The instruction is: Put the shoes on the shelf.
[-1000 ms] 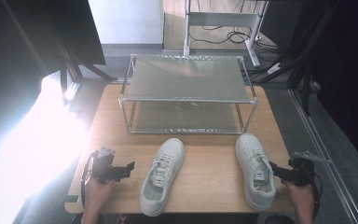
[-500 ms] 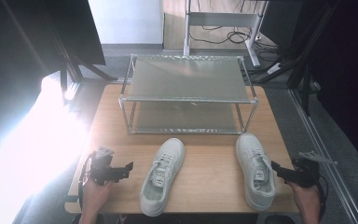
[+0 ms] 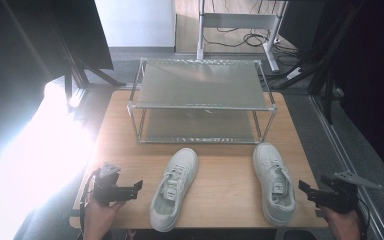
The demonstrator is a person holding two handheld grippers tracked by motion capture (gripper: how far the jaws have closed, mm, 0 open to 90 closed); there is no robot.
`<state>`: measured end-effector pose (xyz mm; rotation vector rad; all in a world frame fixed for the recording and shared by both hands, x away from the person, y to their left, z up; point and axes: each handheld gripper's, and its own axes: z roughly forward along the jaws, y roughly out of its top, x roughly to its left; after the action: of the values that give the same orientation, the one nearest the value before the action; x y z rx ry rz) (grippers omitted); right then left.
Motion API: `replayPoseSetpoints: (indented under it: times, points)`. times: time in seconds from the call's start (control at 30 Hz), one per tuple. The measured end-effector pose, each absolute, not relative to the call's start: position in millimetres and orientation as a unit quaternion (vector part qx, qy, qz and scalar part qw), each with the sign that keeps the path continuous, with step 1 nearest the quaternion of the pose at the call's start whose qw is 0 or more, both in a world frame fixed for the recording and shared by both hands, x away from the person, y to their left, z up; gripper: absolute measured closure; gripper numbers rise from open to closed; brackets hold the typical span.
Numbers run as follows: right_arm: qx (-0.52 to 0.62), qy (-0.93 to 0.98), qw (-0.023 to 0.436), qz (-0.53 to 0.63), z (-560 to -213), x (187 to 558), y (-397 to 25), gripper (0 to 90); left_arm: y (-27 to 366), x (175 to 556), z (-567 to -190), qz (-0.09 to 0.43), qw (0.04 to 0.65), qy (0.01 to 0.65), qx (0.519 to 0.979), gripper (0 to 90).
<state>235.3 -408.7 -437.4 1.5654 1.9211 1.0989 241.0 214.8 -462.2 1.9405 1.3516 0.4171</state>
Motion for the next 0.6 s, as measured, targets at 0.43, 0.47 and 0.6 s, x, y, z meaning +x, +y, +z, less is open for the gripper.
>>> replayPoseSetpoints:
  times: [0.43,0.47,0.6]
  points:
    - [0.556,0.705,0.192,0.397,-433.2,228.4,-381.2,12.0,186.7,231.3,-452.8,0.136,0.380,0.487,0.774,3.5]
    - [0.550,0.718,0.194,0.380,-436.3,232.8,-376.2,12.9,182.9,231.9,-453.4,0.135,0.380,0.484,0.777,4.5]
    - [0.544,0.728,0.196,0.370,-440.3,239.0,-369.2,14.6,176.8,233.1,-452.6,0.132,0.395,0.482,0.771,5.8]
